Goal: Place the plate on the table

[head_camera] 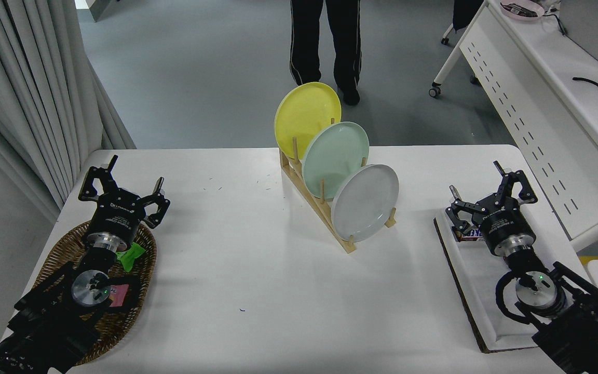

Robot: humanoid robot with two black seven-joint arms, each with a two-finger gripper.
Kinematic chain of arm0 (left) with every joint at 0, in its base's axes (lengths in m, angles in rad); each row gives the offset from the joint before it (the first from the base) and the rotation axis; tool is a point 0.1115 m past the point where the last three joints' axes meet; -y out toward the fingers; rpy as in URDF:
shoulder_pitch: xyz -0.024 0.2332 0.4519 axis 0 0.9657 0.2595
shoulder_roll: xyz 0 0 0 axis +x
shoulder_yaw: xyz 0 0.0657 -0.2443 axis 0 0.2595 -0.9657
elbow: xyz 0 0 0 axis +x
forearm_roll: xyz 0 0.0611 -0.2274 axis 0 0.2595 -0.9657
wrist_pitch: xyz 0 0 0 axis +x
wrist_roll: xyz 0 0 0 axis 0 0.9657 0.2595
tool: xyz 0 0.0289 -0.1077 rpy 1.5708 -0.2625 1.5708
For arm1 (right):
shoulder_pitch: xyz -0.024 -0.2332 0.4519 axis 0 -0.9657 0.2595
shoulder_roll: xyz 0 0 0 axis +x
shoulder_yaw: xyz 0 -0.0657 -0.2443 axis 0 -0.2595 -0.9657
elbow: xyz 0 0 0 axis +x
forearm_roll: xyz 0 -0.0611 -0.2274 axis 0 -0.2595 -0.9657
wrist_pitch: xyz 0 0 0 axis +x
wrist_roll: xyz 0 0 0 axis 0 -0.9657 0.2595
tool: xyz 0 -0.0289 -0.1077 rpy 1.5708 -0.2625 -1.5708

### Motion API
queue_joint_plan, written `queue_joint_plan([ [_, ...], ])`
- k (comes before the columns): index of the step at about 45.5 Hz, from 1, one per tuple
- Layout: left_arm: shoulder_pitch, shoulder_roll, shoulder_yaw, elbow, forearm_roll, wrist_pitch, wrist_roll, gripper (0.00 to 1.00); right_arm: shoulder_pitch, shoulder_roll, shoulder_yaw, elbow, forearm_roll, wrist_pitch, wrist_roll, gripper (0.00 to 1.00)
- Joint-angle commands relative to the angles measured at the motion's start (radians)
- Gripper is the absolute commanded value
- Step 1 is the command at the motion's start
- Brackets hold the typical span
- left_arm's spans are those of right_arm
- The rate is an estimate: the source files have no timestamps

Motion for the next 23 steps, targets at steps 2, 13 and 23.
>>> queue_joint_plan([
  [2,0.0,0.0,0.0,0.0,0.0,0.0,0.0,1.0,0.004,0.001,-0.002,-0.018,0.0,0.002,0.0,0.99],
  [13,0.0,0.0,0.0,0.0,0.0,0.0,0.0,1.0,0.004,0.002,0.004,-0.021,0.0,-0.005,0.0,0.99],
  [23,0.0,0.0,0.0,0.0,0.0,0.0,0.0,1.0,0.025,0.005,0.0,-0.032,0.0,-0.003,0.0,0.99],
])
